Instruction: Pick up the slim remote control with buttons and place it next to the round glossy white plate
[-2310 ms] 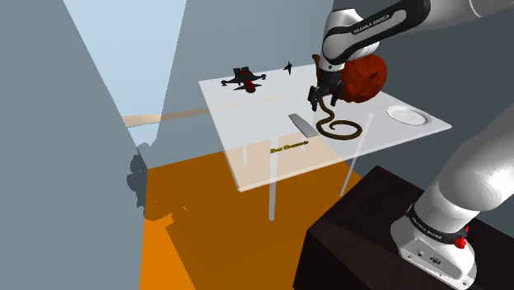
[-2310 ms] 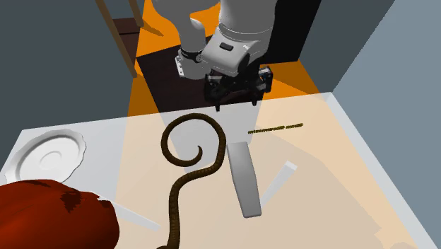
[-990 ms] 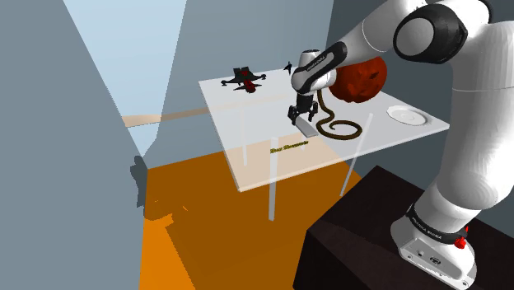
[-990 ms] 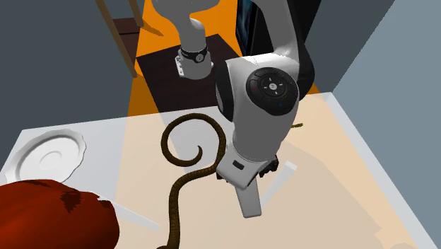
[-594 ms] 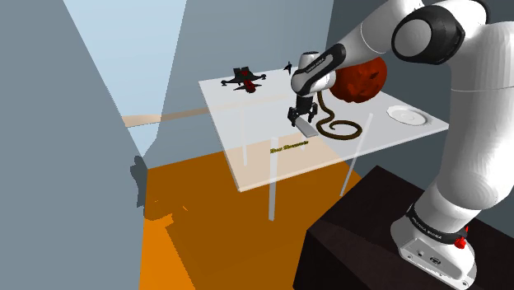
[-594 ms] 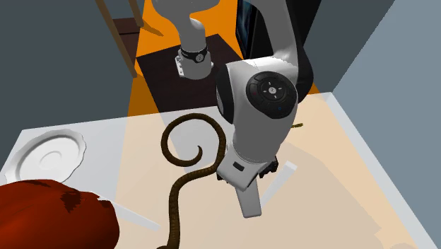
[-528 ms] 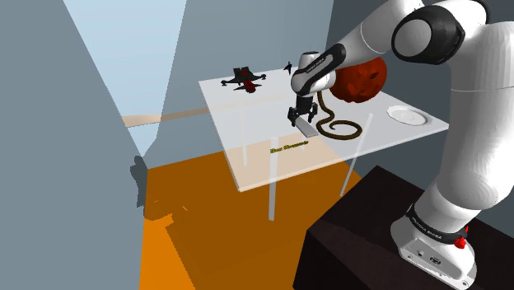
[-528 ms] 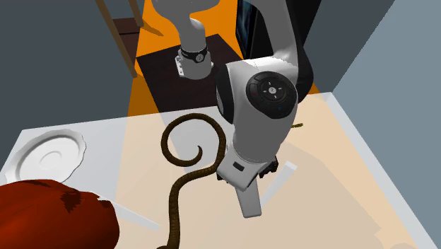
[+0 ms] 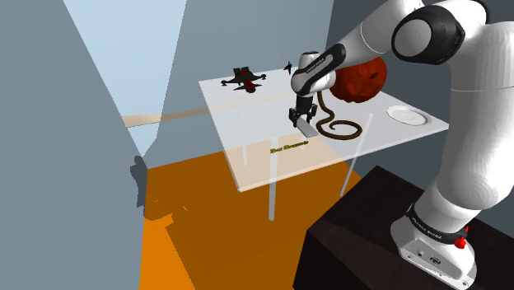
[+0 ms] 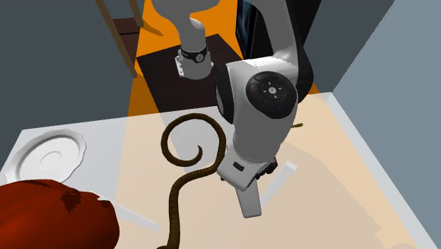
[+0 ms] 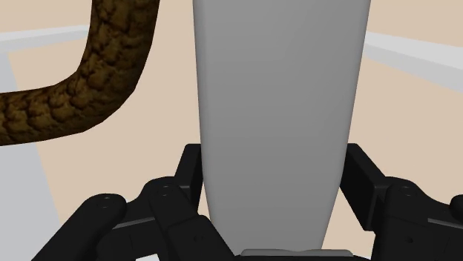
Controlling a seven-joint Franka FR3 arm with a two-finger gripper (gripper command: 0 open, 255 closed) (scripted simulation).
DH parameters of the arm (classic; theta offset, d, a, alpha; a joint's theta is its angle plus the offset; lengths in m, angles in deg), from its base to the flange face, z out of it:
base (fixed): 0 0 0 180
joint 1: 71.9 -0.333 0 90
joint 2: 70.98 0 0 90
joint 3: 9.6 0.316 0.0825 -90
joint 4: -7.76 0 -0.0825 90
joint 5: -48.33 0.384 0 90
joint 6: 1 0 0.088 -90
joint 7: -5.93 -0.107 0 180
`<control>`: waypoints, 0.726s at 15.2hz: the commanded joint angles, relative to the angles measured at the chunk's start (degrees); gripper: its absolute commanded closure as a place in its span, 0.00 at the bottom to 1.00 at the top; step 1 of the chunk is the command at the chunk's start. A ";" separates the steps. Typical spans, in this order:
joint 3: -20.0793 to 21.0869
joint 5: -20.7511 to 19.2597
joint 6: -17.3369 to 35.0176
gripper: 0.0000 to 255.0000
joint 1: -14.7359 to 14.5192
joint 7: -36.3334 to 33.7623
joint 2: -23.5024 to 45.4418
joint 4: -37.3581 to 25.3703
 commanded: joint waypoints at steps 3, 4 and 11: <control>0.00 0.00 0.02 1.00 0.00 0.00 0.00 0.01; -0.05 -0.10 -0.58 1.00 -0.04 -0.06 -0.50 -0.09; -0.38 -0.76 -4.93 1.00 -0.28 -0.48 -3.75 -1.21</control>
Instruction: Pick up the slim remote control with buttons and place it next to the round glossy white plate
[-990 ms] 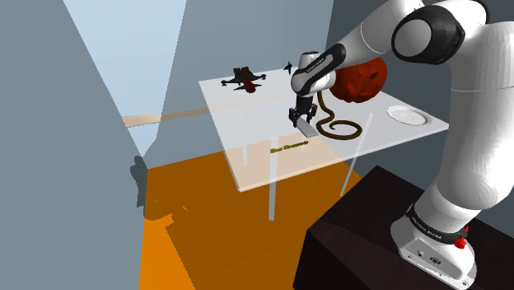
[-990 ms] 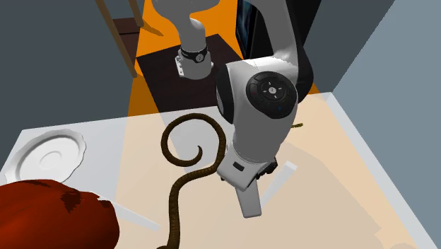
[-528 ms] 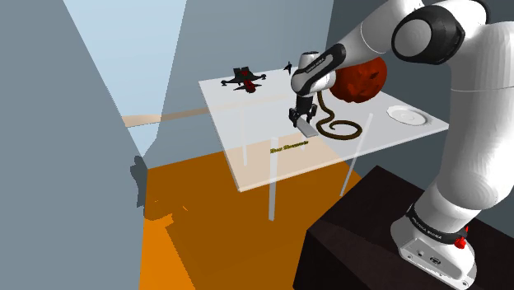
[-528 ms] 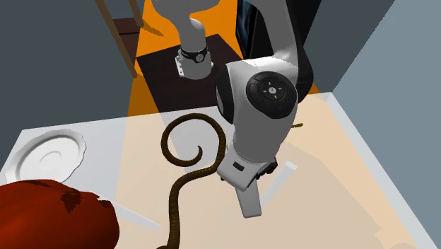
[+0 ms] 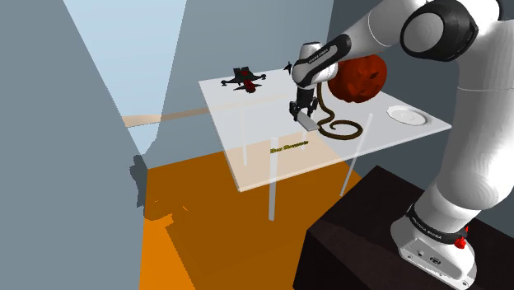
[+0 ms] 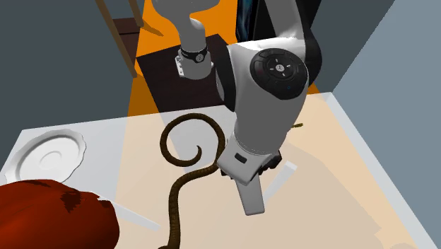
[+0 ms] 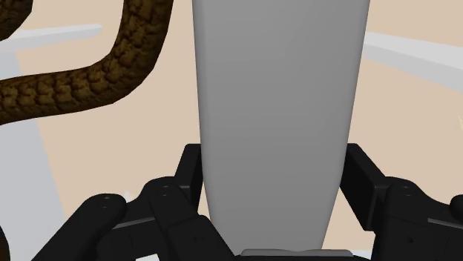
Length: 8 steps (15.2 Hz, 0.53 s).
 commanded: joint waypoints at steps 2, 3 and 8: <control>-0.14 -0.28 -1.94 1.00 -0.06 -0.14 -1.40 -0.55; -0.18 -0.37 -2.59 1.00 -0.09 -0.19 -1.81 -0.79; -0.33 -0.76 -5.86 1.00 -0.20 -0.44 -3.74 -2.16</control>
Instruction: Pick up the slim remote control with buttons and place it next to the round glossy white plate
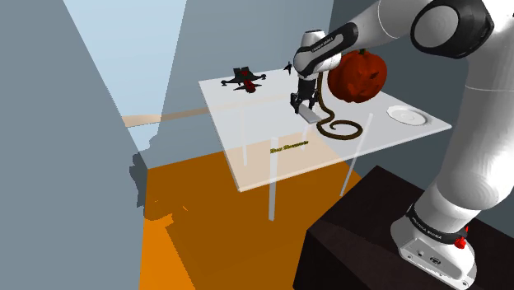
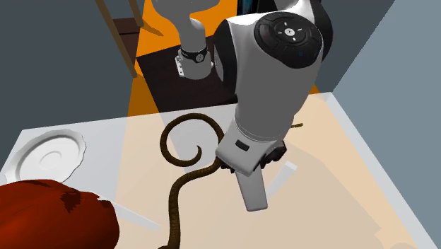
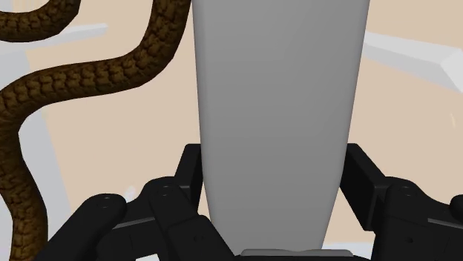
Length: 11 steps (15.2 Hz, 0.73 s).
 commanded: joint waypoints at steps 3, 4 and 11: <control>-0.80 -0.27 0.13 1.00 1.07 1.81 -2.87 2.99; -1.22 -0.37 0.64 1.00 1.65 2.79 -4.06 4.69; -4.70 -1.44 3.37 1.00 5.89 10.13 -11.35 14.64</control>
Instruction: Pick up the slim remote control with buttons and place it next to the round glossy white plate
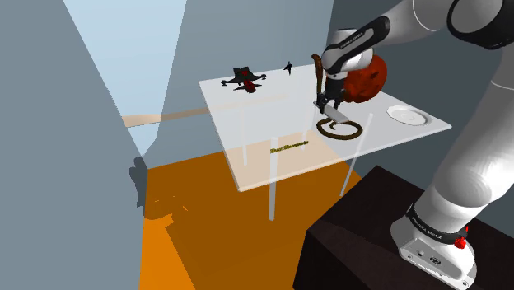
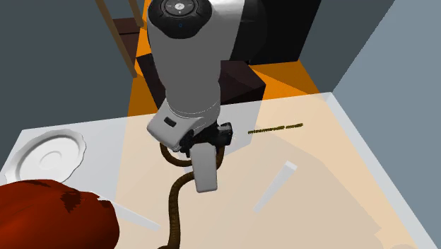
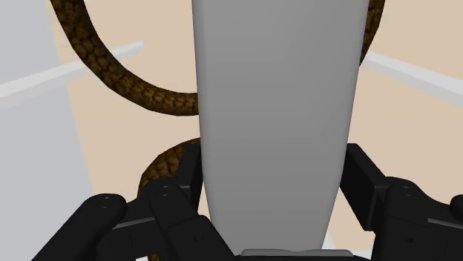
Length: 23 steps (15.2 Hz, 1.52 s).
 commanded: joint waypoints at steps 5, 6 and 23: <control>-3.61 -1.28 1.32 1.00 3.95 6.93 -5.10 6.28; -4.27 -1.52 1.50 1.00 4.63 8.13 -5.79 7.10; -17.63 -3.65 2.26 1.00 16.97 32.43 -9.32 10.88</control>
